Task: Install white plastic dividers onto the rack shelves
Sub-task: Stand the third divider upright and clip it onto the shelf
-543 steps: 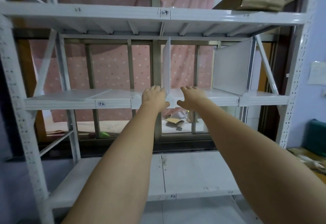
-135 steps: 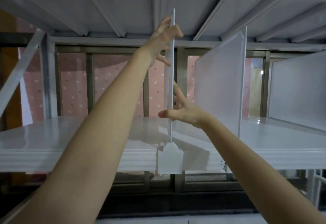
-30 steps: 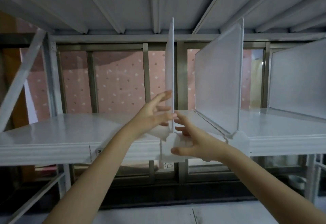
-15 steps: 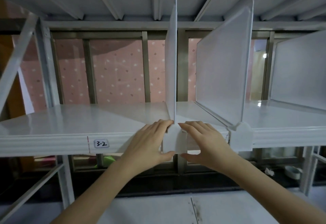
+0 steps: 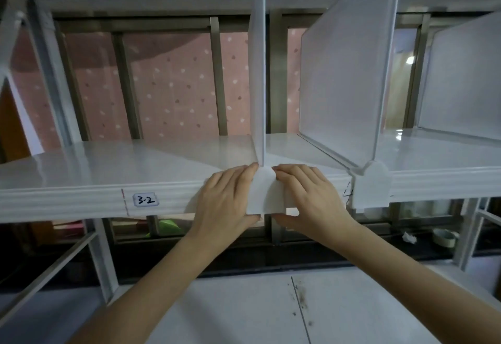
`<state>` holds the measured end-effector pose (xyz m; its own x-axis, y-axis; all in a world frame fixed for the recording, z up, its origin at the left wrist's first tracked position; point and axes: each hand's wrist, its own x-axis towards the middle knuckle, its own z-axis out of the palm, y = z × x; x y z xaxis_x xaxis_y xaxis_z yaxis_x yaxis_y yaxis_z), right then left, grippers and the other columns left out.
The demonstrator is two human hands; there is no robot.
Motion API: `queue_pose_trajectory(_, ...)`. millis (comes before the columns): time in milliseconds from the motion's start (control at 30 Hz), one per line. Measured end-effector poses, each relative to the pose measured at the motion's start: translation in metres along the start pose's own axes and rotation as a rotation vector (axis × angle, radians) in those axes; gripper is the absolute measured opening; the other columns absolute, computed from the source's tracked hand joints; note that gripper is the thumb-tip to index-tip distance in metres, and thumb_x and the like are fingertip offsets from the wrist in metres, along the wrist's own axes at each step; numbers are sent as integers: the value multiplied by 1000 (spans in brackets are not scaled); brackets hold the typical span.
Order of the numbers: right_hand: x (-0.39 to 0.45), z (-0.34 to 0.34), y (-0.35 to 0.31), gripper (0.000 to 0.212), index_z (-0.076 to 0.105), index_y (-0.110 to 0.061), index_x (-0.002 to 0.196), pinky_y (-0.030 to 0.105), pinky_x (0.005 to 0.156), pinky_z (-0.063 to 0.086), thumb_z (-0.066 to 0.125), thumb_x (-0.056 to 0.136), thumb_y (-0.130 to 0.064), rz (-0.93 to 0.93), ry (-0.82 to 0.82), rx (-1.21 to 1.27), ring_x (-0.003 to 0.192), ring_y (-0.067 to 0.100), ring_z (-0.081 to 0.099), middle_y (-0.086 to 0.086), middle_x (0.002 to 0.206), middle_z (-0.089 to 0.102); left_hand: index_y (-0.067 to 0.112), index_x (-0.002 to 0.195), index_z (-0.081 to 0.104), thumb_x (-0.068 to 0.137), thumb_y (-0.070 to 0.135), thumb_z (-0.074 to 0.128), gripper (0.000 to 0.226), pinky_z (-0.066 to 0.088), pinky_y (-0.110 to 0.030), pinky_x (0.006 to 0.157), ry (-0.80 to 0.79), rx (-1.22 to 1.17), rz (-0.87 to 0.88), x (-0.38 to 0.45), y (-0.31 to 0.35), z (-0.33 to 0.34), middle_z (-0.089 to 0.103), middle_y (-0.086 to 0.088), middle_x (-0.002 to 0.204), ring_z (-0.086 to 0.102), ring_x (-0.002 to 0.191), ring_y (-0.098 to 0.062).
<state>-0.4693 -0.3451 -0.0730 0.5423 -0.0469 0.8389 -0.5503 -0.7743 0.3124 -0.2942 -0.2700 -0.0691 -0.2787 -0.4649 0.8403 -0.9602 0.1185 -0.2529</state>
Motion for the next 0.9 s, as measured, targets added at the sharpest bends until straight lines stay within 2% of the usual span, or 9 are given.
queue_pose_trajectory(133, -3, 1, 2, 77, 45, -5, 119, 32, 89, 36, 85, 61, -37, -16, 2, 17, 109, 24, 47, 15, 115, 65, 6, 118, 44, 37, 38, 95, 100, 36, -26, 82, 81, -28, -10, -3, 0, 6, 68, -12, 105, 62, 93, -24)
queue_pose_trajectory(267, -3, 2, 1, 66, 51, -1, 118, 34, 91, 37, 76, 70, -39, -46, 44, 2, 108, 27, 53, 16, 114, 65, 5, 118, 45, 43, 32, 94, 93, 38, -29, 84, 135, -93, 3, -5, -4, 11, 69, -15, 106, 50, 101, -20)
queue_pose_trajectory(400, 1, 2, 2, 62, 65, 5, 108, 36, 89, 39, 81, 67, -38, -54, 63, -6, 98, 33, 65, 17, 108, 68, 6, 118, 49, 52, 42, 89, 85, 40, -34, 90, 160, -22, 41, -5, -8, 10, 69, -14, 111, 53, 108, -19)
queue_pose_trajectory(600, 3, -1, 1, 54, 68, 4, 104, 35, 85, 41, 62, 80, -43, -71, 100, -14, 94, 31, 67, 15, 105, 70, 8, 118, 51, 65, 48, 79, 72, 41, -41, 97, 209, 95, 103, -4, -14, 10, 69, -12, 112, 61, 109, -19)
queue_pose_trajectory(767, 6, 0, 0, 51, 69, 5, 103, 34, 84, 42, 68, 78, -39, -82, 108, -31, 92, 31, 67, 16, 105, 70, 5, 115, 52, 69, 49, 77, 68, 42, -44, 97, 241, 130, 183, -2, -23, 10, 71, -13, 108, 66, 106, -23)
queue_pose_trajectory(900, 9, 5, -5, 52, 70, 6, 101, 34, 84, 42, 80, 66, -31, -79, 116, -46, 91, 31, 68, 16, 104, 70, 5, 114, 52, 67, 49, 79, 70, 41, -45, 98, 263, 125, 204, -4, -31, 9, 71, -13, 107, 63, 108, -21)
